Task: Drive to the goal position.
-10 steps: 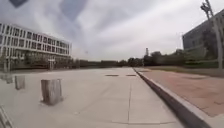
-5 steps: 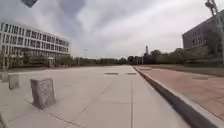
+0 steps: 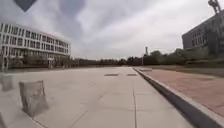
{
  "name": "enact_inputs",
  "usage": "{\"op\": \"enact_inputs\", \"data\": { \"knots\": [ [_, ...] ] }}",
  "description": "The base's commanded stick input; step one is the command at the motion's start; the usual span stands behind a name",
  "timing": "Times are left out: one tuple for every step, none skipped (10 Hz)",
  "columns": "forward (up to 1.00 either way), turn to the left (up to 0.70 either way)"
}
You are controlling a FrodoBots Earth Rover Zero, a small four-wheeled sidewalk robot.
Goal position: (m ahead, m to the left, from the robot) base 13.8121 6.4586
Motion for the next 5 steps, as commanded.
{"op": "enact_inputs", "data": {
  "knots": [
    [0.50,0.00],
    [0.50,-0.11],
    [0.50,-0.44],
    [0.50,-0.50],
    [0.50,-0.50]
  ]
}}
